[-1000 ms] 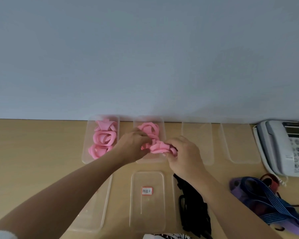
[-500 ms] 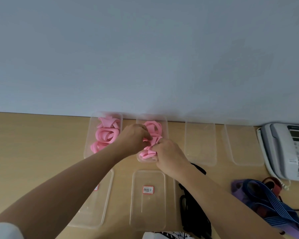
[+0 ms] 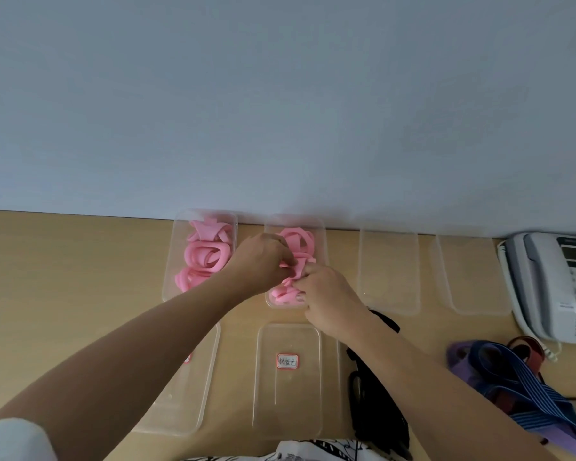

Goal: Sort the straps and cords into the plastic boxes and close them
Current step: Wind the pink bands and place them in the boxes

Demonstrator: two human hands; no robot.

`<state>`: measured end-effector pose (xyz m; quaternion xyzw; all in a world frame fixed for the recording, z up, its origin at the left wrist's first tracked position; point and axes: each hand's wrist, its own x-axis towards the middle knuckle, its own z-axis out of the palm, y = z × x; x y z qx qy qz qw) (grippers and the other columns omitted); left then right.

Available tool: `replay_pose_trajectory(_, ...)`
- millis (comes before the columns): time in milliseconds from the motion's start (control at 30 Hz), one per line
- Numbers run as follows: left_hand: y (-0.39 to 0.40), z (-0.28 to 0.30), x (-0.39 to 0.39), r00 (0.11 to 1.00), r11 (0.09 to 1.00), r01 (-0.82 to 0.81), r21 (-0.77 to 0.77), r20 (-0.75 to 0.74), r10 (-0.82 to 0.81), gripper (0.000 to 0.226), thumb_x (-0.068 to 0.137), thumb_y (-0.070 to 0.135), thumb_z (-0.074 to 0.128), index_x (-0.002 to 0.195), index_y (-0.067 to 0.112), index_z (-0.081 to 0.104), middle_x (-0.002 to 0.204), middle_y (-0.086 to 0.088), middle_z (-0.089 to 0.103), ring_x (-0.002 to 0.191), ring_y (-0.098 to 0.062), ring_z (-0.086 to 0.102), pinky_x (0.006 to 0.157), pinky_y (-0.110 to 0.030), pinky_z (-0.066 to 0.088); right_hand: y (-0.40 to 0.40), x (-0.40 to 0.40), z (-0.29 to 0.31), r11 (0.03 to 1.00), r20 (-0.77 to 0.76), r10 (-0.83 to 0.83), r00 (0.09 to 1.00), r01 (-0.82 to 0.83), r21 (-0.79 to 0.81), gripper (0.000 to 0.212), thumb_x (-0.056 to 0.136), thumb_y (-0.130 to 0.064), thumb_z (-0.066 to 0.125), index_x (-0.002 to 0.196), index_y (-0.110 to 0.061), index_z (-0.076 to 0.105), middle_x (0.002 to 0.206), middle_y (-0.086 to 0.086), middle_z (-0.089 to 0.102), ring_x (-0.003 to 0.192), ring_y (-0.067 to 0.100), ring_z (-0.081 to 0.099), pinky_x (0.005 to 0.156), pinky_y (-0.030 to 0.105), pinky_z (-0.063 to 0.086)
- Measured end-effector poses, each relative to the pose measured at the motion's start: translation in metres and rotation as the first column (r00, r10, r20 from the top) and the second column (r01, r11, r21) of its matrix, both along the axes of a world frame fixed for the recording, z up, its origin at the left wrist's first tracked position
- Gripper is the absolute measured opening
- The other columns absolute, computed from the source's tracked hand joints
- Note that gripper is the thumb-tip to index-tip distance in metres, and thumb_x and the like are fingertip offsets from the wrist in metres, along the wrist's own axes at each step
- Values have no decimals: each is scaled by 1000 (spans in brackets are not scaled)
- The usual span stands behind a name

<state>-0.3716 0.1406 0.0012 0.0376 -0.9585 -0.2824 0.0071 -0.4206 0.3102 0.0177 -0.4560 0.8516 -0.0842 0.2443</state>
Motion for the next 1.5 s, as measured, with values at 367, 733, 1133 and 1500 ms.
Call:
replay_pose_trajectory(367,-1,0,13,997,997,61,-42,-51,-63,18,77,6,76,92,13,83,92,-8,76,88,-34,64,75,-44,54,6,18,1,974,-225,-168,960,127,-186,16,73,-14,84,89,-19,81,87,4,70,84,30,58,66,38,51)
replay_pose_trajectory(733,15,0,36,999,994,39,-101,-14,-41,29,88,20,73,113,6,76,123,-11,71,120,-32,59,100,-38,44,10,16,1,980,-210,-166,963,137,-148,14,89,-8,66,97,-11,78,99,8,69,92,32,62,70,29,34)
replay_pose_trajectory(1133,21,13,32,991,964,95,-247,111,-69,38,90,33,66,126,21,68,136,2,64,128,-22,52,104,-40,44,8,11,15,995,-254,-94,963,97,1,31,100,-29,56,130,-19,58,110,5,69,94,26,67,79,37,56)
replay_pose_trajectory(1500,23,17,39,984,967,117,-225,159,-82,45,86,25,64,130,16,65,139,-2,61,132,-26,48,109,-42,40,44,20,32,845,49,-410,911,400,-355,22,88,-14,66,103,-24,77,92,-4,79,84,21,72,76,37,57)
